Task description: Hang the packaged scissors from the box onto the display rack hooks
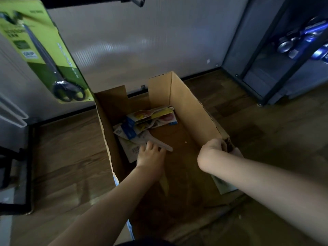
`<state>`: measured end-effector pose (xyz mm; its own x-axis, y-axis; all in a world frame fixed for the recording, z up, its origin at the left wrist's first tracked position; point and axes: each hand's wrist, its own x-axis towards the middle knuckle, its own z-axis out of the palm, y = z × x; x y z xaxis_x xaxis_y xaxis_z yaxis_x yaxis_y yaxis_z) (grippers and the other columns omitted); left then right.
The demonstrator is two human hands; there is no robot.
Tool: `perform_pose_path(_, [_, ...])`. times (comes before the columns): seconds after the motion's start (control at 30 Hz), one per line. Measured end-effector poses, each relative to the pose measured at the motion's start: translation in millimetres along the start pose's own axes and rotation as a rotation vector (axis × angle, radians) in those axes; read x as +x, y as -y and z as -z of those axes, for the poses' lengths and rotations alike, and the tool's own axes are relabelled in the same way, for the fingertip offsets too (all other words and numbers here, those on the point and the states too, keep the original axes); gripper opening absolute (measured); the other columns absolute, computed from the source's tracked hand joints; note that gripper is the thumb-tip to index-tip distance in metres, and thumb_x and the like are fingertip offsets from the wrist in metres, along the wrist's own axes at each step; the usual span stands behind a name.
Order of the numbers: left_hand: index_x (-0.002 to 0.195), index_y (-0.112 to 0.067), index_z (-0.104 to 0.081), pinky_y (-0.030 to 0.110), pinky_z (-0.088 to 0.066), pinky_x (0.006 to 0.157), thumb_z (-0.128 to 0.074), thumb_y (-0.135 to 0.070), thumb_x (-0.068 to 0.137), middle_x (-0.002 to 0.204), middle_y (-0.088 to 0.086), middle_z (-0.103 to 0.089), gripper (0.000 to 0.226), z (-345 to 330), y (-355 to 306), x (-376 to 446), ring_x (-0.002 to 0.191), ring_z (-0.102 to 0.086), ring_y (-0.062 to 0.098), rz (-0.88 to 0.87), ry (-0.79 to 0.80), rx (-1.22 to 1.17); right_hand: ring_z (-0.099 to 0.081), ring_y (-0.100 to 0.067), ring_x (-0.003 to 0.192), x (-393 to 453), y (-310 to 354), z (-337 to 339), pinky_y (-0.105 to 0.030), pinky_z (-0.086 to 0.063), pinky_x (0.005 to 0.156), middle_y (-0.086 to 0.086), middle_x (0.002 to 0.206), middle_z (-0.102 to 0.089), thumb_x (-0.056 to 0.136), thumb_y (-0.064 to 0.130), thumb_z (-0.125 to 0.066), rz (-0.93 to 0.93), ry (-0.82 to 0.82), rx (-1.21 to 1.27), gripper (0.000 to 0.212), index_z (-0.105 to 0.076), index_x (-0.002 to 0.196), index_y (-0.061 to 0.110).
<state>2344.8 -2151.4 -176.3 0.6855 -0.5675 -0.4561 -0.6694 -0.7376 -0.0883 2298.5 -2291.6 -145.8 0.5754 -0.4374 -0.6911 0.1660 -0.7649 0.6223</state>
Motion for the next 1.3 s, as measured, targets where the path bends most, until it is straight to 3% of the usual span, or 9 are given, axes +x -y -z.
perform_pose_path(0.17, [0.145, -0.019, -0.024, 0.045, -0.017, 0.112, -0.047, -0.033, 0.095, 0.151, 0.011, -0.023, 0.056, 0, 0, 2, 0.14, -0.013, 0.033, 0.008, -0.014, -0.018, -0.051, -0.026, 0.112, 2, -4, 0, -0.033, -0.043, 0.089, -0.011, 0.12, -0.054, 0.093, 0.012, -0.05, 0.014, 0.005, 0.07, 0.027, -0.054, 0.12, 0.01])
perform_pose_path(0.5, [0.143, -0.018, -0.027, 0.045, -0.019, 0.112, -0.046, -0.035, 0.096, 0.15, 0.011, -0.024, 0.053, -4, 4, 3, 0.139, -0.015, 0.032, 0.029, 0.015, -0.018, -0.047, -0.018, 0.114, 3, -7, -1, -0.026, -0.035, 0.081, -0.003, 0.112, -0.052, 0.095, 0.018, -0.045, 0.01, 0.131, 0.243, 0.031, -0.052, 0.124, 0.017])
perform_pose_path(0.63, [0.142, -0.018, -0.029, 0.045, -0.02, 0.111, -0.043, -0.035, 0.096, 0.149, 0.011, -0.025, 0.05, -4, 3, 2, 0.139, -0.016, 0.032, 0.035, 0.024, -0.008, -0.049, -0.018, 0.084, -6, -14, 8, -0.028, -0.04, 0.088, -0.008, 0.081, -0.04, 0.094, 0.008, -0.042, 0.155, 0.222, 0.289, 0.031, -0.05, 0.124, 0.004])
perform_pose_path(0.73, [0.14, -0.018, -0.032, 0.046, -0.019, 0.111, -0.043, -0.035, 0.096, 0.15, 0.012, -0.025, 0.048, -2, 3, 1, 0.14, -0.015, 0.032, 0.037, 0.048, 0.009, -0.035, -0.019, 0.062, -11, -23, 18, -0.029, -0.037, 0.066, -0.009, 0.071, -0.029, 0.098, 0.004, -0.038, 0.211, 0.253, 0.357, 0.022, -0.053, 0.104, -0.01])
perform_pose_path(0.83, [0.139, -0.016, -0.034, 0.046, -0.021, 0.111, -0.042, -0.036, 0.097, 0.15, 0.013, -0.027, 0.048, -3, 6, 1, 0.14, -0.017, 0.033, 0.048, 0.081, 0.008, -0.039, -0.014, 0.059, -8, -31, 26, -0.022, -0.036, 0.054, -0.006, 0.073, -0.042, 0.097, 0.009, -0.047, 0.246, 0.189, 0.618, 0.026, -0.048, 0.071, 0.007])
perform_pose_path(0.9, [0.139, -0.015, -0.035, 0.045, -0.022, 0.11, -0.042, -0.035, 0.097, 0.149, 0.014, -0.027, 0.047, -4, 10, 2, 0.139, -0.02, 0.033, 0.073, 0.118, 0.005, -0.045, -0.013, 0.063, -2, -38, 33, -0.018, -0.042, 0.052, -0.006, 0.081, -0.049, 0.098, 0.013, -0.047, 0.254, 0.213, 0.791, 0.017, -0.054, 0.084, 0.006])
perform_pose_path(0.97, [0.138, -0.014, -0.037, 0.044, -0.029, 0.107, -0.045, -0.031, 0.096, 0.146, 0.015, -0.032, 0.046, -4, 14, 6, 0.135, -0.029, 0.033, 0.1, 0.164, 0.001, -0.054, -0.014, 0.07, 7, -43, 36, -0.018, -0.049, 0.065, -0.008, 0.083, -0.052, 0.097, 0.012, -0.046, 0.242, 0.265, 1.15, 0.013, -0.056, 0.095, 0.004])
perform_pose_path(1.13, [0.128, -0.011, -0.049, 0.031, -0.048, 0.081, -0.05, -0.018, 0.094, 0.117, 0.009, -0.057, 0.034, 4, 33, 26, 0.104, -0.056, 0.023, 0.208, 0.291, -0.087, -0.065, -0.027, 0.092, 17, -58, 36, -0.034, -0.055, 0.075, -0.022, 0.103, -0.064, 0.093, 0.008, -0.035, 0.296, 0.387, 1.92, 0.029, -0.055, 0.112, -0.003])
perform_pose_path(1.3, [0.126, -0.008, -0.048, 0.03, -0.046, 0.083, -0.048, -0.017, 0.096, 0.12, 0.01, -0.056, 0.032, 5, 36, 37, 0.107, -0.055, 0.023, 0.273, 0.315, 0.021, -0.064, -0.022, 0.096, 27, -53, 32, -0.032, -0.052, 0.088, -0.017, 0.111, -0.064, 0.094, -0.003, -0.043, 0.438, 0.262, 2.143, 0.03, -0.054, 0.122, 0.0])
